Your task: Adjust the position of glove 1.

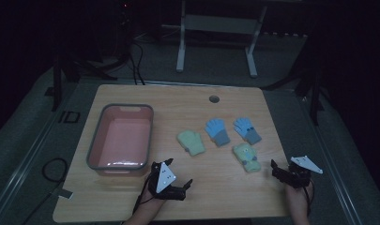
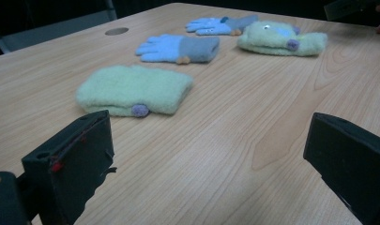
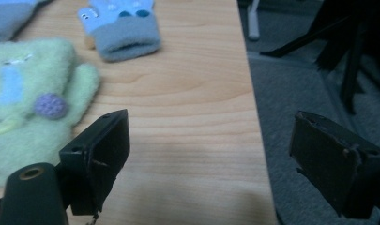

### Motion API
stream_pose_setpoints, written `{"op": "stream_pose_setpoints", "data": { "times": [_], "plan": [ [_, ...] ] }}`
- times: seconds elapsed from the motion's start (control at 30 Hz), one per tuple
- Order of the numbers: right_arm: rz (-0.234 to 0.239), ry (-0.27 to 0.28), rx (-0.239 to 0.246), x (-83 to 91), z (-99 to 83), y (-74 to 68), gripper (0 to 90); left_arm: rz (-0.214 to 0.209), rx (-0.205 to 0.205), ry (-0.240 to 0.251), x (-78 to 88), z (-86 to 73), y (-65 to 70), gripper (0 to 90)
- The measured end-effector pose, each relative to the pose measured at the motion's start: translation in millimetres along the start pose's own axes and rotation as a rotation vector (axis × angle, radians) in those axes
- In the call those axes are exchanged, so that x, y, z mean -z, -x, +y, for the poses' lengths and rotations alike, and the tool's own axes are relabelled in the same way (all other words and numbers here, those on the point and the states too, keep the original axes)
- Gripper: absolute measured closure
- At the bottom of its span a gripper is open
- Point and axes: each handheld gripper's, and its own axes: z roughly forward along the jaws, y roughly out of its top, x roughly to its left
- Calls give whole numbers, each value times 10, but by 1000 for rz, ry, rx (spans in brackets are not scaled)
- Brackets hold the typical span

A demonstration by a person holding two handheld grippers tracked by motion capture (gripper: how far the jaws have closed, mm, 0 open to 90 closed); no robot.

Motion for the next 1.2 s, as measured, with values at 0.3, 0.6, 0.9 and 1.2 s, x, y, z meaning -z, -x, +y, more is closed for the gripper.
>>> {"op": "stream_pose_setpoints", "data": {
  "times": [0.3,0.6,0.9,1.2],
  "plan": [
    [29,-84,11,9,65,19,119,5,-1,2,3,-1,4,23],
    [97,-109,-32,155,351,84,137,3,-1,2,2,-1,4,23],
    [137,-24,28,260,697,-36,108,-3,-2,0,0,1,-1,23],
    [248,19,71,252,986,-273,111,2,-2,4,4,-2,4,23]
  ]
}}
